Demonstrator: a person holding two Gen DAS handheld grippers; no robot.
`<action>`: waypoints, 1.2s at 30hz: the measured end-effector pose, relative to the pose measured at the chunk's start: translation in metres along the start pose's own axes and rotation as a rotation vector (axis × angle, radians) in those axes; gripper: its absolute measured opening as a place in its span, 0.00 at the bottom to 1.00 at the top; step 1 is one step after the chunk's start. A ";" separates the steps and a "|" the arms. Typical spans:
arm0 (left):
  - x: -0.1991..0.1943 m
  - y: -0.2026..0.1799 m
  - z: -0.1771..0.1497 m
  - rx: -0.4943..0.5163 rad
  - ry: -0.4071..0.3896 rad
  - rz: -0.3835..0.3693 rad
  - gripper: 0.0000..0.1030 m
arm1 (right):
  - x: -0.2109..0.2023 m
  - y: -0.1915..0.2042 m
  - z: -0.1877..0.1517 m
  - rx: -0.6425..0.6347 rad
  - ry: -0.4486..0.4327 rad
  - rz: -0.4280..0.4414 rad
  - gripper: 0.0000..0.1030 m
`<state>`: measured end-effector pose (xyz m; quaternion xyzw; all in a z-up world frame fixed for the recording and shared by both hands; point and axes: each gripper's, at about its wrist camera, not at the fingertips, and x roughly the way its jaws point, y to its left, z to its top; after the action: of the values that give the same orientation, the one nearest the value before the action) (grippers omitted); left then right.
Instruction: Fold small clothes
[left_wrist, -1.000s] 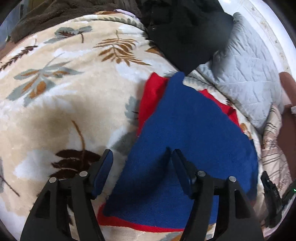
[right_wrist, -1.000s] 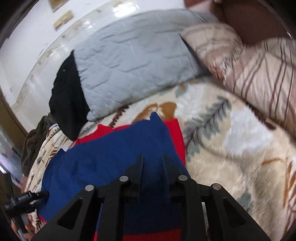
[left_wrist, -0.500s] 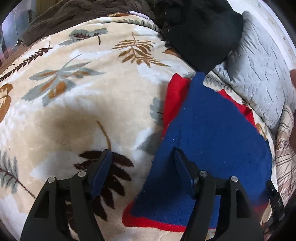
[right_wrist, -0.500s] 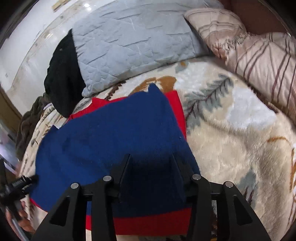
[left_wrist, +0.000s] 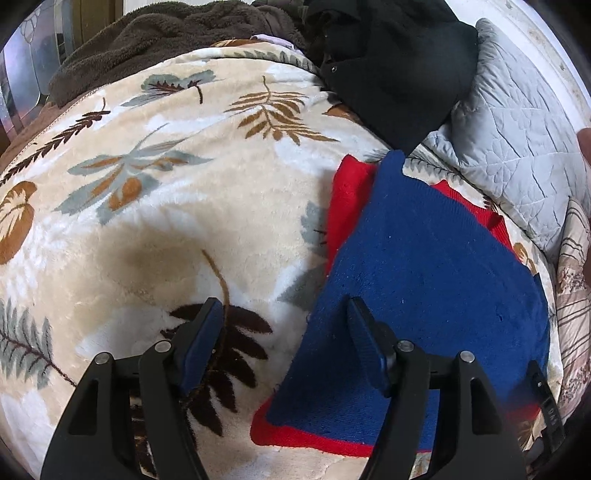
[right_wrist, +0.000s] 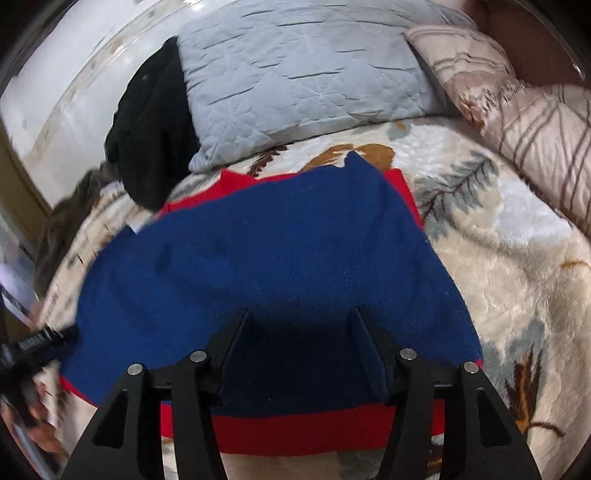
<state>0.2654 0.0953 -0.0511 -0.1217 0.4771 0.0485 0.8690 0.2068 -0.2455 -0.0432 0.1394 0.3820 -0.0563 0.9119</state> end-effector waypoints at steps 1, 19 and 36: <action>-0.001 -0.001 0.000 0.005 -0.004 0.004 0.67 | 0.001 0.005 -0.002 -0.039 -0.005 -0.015 0.61; 0.000 -0.004 -0.001 0.019 -0.010 0.017 0.67 | -0.004 0.017 -0.002 -0.062 -0.015 -0.051 0.66; -0.004 0.057 0.033 -0.146 0.029 -0.045 0.67 | -0.017 0.130 -0.038 -0.325 -0.042 0.156 0.69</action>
<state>0.2787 0.1590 -0.0402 -0.1963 0.4821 0.0616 0.8516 0.1962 -0.1107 -0.0291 0.0183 0.3550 0.0739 0.9318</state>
